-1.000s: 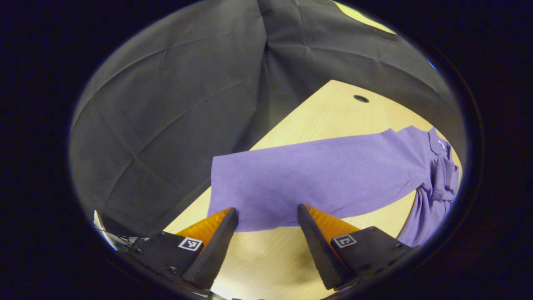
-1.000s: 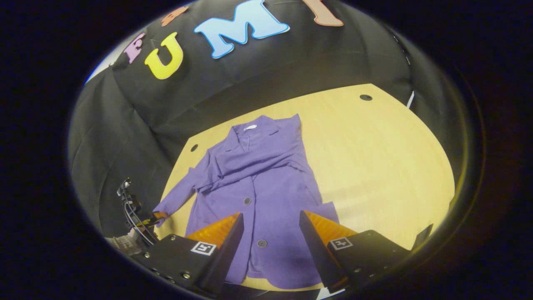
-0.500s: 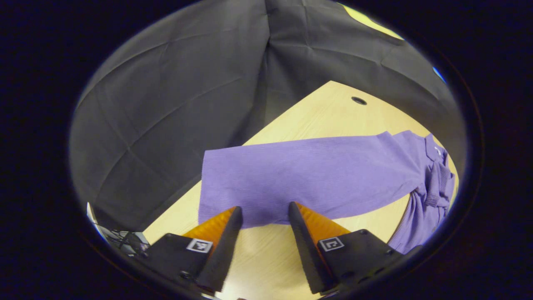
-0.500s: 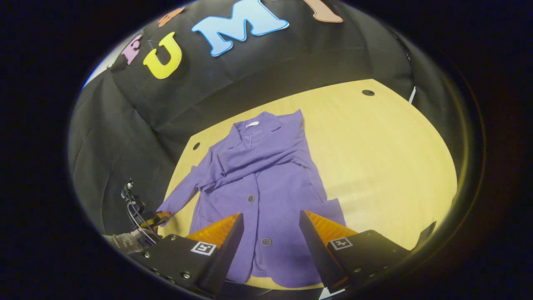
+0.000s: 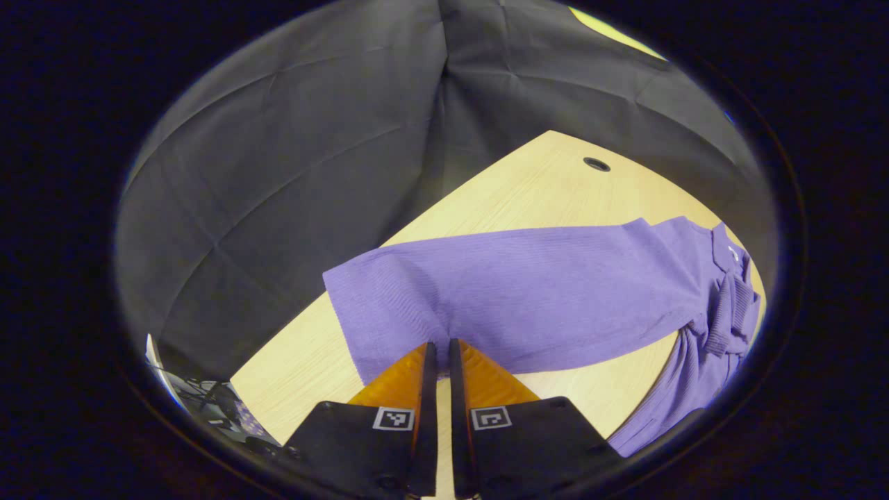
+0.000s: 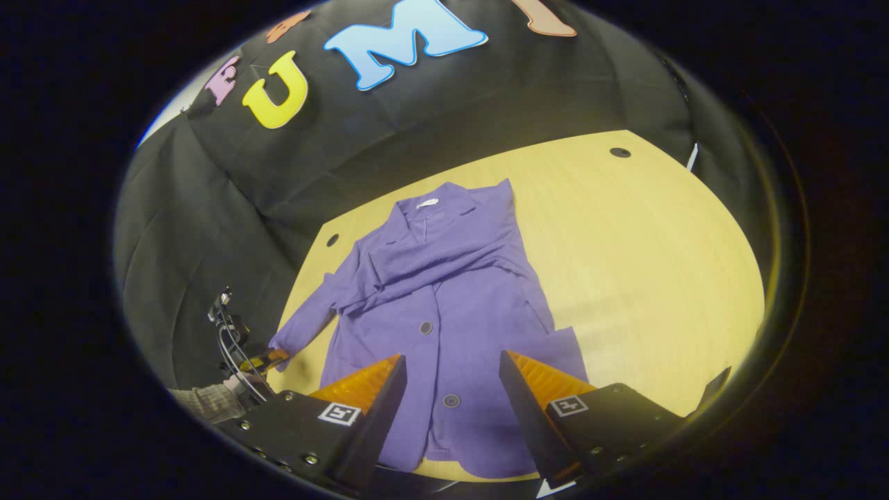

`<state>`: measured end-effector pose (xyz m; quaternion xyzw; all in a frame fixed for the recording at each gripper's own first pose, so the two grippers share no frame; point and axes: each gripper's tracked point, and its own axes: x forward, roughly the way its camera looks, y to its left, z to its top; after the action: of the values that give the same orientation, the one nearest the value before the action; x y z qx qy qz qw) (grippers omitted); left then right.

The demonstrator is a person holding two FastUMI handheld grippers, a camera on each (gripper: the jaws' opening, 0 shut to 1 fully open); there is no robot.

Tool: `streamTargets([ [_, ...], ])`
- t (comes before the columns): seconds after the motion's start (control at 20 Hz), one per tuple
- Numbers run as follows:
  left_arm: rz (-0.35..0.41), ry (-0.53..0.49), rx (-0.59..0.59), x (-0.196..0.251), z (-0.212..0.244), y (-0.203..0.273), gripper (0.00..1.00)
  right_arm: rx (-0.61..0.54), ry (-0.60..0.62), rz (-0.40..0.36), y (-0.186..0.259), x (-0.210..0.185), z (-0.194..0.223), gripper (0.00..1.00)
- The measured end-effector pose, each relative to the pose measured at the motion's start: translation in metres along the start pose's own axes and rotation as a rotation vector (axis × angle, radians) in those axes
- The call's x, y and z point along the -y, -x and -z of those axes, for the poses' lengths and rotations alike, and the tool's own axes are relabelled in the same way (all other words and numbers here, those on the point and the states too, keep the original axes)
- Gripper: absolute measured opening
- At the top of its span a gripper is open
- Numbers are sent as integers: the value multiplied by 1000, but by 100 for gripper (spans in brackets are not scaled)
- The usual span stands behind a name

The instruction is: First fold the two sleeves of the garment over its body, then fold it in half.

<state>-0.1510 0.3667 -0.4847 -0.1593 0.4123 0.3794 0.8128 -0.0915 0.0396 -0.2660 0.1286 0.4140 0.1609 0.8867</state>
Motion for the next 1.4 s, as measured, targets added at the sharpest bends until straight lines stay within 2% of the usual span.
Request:
streamTargets([
  [0.15, -3, -3, 2, 1, -4, 2, 16, -9, -20, -5, 2, 1, 3, 83],
  [0.2, -16, -11, -11, -1, 0, 3, 7, -13, -28, -6, 1, 1, 4, 83],
  [0.4, -67, -26, -7, 2, 0, 4, 7, 1, -33, -11, 2, -2, -5, 83],
  [0.55, -38, -66, -20, 10, -1, 6, 7, 7, -38, -14, -1, -1, -11, 83],
  [0.7, -24, -90, 30, 19, -14, 14, 7, -14, -30, -19, -5, -1, -5, 83],
  [0.95, 44, -214, 140, 65, -47, 41, 7, -22, -28, -35, -7, -3, -5, 83],
  [1.15, 132, -324, 218, 125, -66, 68, 6, -29, -31, -40, -8, -1, -3, 83],
  [1.4, 249, -300, 250, 205, -86, 104, 7, -30, -63, -45, -8, 5, 4, 83],
])
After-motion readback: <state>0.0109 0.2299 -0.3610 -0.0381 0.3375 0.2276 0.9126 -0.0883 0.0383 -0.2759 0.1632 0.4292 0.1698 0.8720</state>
